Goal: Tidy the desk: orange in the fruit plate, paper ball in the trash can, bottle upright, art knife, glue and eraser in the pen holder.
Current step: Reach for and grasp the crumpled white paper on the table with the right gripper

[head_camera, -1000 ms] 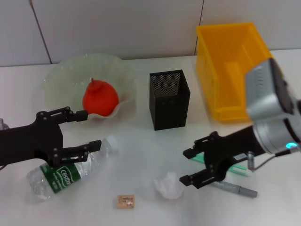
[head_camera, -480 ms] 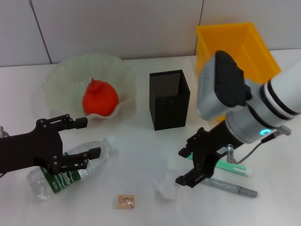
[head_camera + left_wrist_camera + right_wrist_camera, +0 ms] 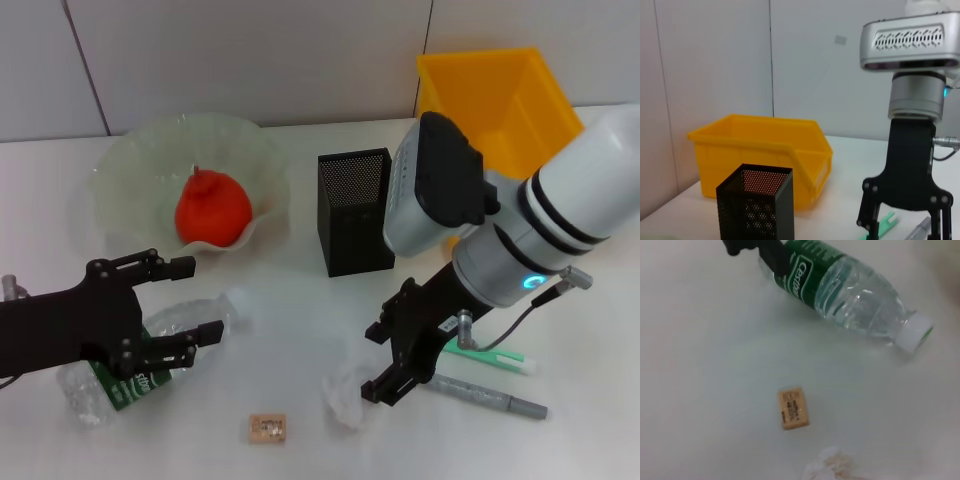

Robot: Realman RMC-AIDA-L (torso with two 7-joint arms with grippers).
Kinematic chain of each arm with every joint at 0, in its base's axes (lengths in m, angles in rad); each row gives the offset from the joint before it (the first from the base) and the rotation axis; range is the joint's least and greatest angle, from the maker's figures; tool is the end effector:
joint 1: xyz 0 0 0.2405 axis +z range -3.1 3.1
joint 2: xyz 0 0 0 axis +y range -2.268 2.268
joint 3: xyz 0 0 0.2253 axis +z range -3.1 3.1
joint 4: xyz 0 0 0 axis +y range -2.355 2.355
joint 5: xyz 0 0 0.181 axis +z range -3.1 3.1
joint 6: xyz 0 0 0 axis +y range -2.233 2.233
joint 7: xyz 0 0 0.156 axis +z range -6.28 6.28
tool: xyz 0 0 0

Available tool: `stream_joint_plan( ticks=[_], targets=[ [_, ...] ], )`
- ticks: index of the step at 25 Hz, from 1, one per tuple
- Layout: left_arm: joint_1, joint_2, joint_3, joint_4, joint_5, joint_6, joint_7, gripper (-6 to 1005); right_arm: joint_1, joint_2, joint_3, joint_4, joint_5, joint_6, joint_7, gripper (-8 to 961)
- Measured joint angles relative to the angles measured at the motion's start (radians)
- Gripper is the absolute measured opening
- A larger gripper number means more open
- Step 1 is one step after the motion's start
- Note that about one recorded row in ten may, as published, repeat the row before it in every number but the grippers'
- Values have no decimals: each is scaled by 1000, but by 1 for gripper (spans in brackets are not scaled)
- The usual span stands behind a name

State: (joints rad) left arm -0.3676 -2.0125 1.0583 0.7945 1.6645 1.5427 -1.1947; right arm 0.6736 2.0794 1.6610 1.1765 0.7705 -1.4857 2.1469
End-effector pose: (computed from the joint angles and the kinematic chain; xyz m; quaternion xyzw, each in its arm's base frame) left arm -0.2127 0.2775 0.0160 -0.9564 -0.0763 -0.2430 0.1426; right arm 0.1478 0.3044 -0.0391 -0.9806 0.1287 -0.1395 0.0480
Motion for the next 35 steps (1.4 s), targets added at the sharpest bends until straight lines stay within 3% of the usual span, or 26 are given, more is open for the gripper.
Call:
stream_joint_plan(
  ticks=[35],
  targets=[
    [-11, -5, -17, 5, 21, -10, 1, 804, -9, 1, -65, -55, 31, 43, 92, 733]
  ],
)
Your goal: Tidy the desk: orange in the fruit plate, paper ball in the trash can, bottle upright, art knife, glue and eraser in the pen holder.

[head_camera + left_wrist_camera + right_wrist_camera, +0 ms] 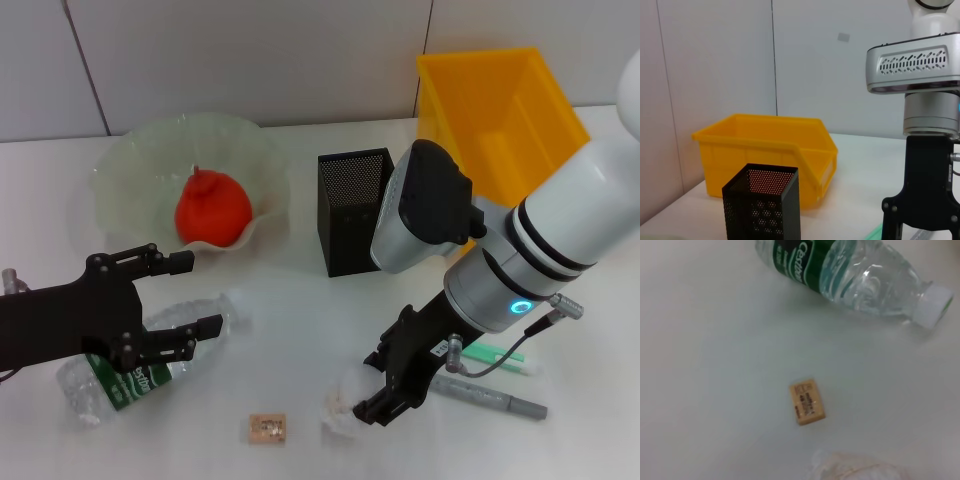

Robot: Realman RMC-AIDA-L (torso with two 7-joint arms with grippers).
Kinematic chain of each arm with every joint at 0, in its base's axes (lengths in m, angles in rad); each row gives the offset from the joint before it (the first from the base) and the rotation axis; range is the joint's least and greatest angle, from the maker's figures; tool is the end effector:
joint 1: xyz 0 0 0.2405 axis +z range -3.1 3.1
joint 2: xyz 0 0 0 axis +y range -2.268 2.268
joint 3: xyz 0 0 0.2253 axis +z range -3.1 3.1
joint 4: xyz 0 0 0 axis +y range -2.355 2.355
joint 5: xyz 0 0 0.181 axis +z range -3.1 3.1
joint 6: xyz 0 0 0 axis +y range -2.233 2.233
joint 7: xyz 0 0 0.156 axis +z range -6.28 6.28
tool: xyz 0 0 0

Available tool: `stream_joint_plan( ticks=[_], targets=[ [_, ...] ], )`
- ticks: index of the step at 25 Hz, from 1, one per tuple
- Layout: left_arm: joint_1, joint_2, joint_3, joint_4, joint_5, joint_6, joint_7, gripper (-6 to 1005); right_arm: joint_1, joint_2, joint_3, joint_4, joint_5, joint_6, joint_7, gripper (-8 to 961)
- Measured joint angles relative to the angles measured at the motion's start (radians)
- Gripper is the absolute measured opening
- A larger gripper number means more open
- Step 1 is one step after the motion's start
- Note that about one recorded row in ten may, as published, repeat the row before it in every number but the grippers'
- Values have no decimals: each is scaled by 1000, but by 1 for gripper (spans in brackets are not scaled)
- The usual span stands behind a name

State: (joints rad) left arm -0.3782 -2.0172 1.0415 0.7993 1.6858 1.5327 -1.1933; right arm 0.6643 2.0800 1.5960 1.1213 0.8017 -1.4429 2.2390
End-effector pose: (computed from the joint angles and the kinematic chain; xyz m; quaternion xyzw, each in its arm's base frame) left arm -0.2122 0.2814 0.0162 -0.9574 -0.0726 -0.2367 0.1486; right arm 0.1557 0.2959 -0.0532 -0.9725 0.1798 -0.1440 0.0356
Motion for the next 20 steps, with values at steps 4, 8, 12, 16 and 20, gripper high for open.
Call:
stream_joint_plan(
  ticks=[4, 8, 12, 16, 20],
  targets=[
    [-1, 0, 0, -1, 0, -1, 0, 804, -3, 0, 2, 0, -2, 17, 1, 643],
    [-1, 0, 0, -3, 0, -2, 0, 804, -11, 1, 1, 0, -5, 26, 2, 598],
    [-1, 0, 0, -2, 0, -2, 0, 804, -30, 2, 10, 17, -5, 33, 5, 597],
    [-1, -1, 0, -3, 0, -4, 0, 804, -74, 1, 15, 66, -8, 48, 17, 596],
    [-2, -2, 1, -4, 0, -9, 0, 805, -86, 0, 15, 85, -8, 49, 21, 595]
  ],
)
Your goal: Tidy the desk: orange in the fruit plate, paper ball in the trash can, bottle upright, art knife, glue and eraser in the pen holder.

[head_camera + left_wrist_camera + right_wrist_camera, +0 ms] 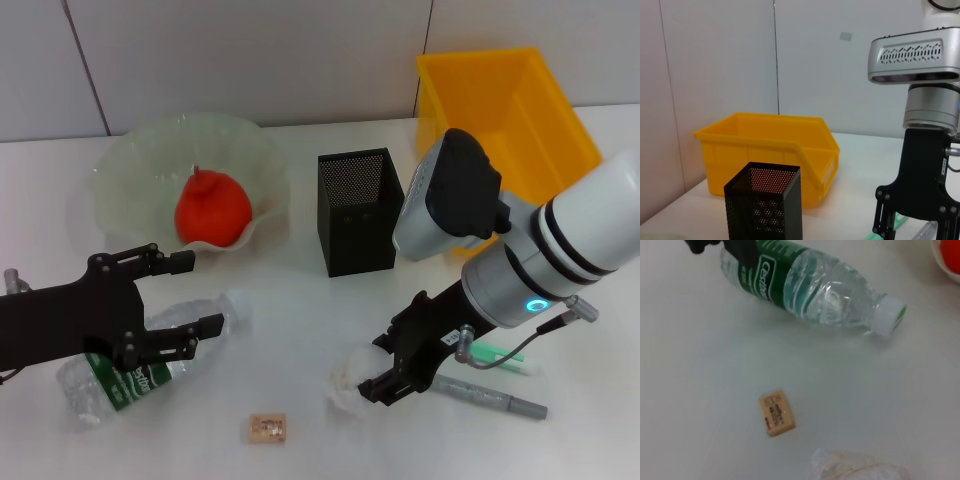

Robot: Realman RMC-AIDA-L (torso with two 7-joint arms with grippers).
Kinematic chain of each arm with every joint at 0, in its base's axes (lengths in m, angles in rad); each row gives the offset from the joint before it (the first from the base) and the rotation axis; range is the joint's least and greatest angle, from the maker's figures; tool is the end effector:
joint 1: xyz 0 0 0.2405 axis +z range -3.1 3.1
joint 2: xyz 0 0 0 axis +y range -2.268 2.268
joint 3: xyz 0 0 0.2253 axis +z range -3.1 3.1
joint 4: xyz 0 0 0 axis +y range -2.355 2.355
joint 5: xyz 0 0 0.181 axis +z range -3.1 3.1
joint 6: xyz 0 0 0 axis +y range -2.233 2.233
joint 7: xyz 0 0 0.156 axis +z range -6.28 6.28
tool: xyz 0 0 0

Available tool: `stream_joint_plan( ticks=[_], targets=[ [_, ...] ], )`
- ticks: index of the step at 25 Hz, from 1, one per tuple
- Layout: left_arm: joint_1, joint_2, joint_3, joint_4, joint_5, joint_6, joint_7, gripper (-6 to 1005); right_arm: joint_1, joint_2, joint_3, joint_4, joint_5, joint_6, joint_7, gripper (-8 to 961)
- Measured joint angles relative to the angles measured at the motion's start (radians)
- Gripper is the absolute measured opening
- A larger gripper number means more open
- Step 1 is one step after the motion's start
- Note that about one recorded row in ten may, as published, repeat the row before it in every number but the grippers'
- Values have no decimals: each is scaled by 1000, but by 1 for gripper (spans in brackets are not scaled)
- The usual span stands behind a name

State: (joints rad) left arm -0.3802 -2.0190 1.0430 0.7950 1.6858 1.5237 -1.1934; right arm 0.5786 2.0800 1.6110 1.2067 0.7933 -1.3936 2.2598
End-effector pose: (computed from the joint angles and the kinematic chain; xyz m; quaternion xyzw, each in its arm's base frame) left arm -0.2125 0.2823 0.0150 -0.9572 -0.0749 -0.2358 0.1505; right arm 0.1626 0.2982 -0.0446 -0.9698 0.1986 -0.1175 0.0787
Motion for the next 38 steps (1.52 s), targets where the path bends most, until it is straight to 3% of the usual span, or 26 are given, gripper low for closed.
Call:
stream_joint_plan(
  ticks=[7, 13, 21, 30, 38],
  targets=[
    [-1, -10, -1, -1, 0, -4, 1, 805, -62, -3, 55, 116, -40, -20, 21, 594],
    [0, -21, 3, -1, 0, -5, 6, 805, -128, -5, 243, 284, -82, -76, 33, 594],
    [-19, -41, 6, -1, 22, -5, 11, 805, -121, -5, 427, 377, -108, -62, -11, 594],
    [-29, -50, 8, -44, 20, -8, 29, 805, -127, -3, 490, 390, -134, 71, -31, 593],
    [-35, -52, 9, -68, 18, -15, 36, 805, -106, -10, 503, 264, -170, 214, -32, 593]
  ],
)
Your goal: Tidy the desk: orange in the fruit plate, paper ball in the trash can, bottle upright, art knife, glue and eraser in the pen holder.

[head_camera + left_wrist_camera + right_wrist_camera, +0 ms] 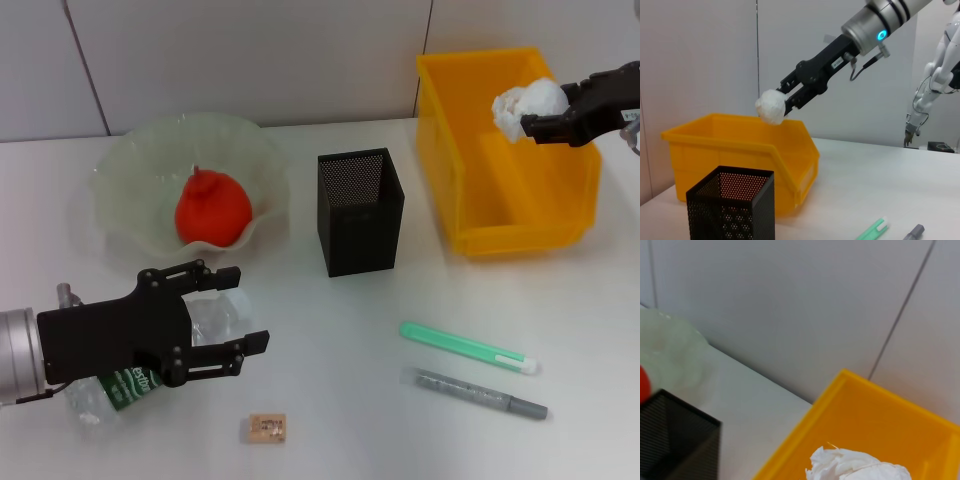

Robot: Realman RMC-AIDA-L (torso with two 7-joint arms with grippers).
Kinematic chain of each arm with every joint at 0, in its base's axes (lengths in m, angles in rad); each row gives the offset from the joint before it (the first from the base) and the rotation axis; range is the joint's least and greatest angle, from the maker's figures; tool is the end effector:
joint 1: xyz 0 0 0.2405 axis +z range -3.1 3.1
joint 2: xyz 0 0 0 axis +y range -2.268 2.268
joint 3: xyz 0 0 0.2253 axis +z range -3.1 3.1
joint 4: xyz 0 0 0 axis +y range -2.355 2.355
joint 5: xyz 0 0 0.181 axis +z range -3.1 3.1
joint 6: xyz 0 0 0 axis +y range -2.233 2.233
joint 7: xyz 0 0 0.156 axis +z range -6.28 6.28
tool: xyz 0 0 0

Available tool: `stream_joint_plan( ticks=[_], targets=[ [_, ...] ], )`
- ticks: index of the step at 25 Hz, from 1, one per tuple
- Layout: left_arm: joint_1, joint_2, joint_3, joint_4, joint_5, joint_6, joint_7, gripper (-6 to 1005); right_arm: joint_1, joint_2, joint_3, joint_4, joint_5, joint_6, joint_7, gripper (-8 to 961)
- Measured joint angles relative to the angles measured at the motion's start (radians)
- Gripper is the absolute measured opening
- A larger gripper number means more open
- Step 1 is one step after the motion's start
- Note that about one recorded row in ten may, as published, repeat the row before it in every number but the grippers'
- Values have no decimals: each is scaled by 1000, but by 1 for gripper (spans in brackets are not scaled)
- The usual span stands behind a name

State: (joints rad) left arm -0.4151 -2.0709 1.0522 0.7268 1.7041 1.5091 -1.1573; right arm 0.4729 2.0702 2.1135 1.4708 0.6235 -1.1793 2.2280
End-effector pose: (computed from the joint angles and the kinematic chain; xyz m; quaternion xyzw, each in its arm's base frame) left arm -0.2019 0.2781 -0.0117 -0.9569 -0.0784 -0.2502 0.1249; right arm 0.1967 0.3684 0.1052 -0.8709 0.2514 -0.0146 0.4220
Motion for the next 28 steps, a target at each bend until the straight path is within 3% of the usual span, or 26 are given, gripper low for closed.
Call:
stream_joint_plan(
  ticks=[8, 22, 26, 28],
  targets=[
    [-9, 0, 0, -3, -1, -1, 0, 805, 35, -3, 12, -102, -37, 84, -13, 635],
    [-20, 0, 0, -9, -2, -15, 1, 805, 34, 4, 16, -110, -28, 141, -23, 734],
    [-22, 0, 0, -9, -2, -16, 2, 805, 16, 4, 16, -98, 41, 145, -42, 753],
    [-22, 0, 0, -9, -2, -16, 2, 805, -9, 1, 30, -81, 162, 126, -88, 762]
  ],
)
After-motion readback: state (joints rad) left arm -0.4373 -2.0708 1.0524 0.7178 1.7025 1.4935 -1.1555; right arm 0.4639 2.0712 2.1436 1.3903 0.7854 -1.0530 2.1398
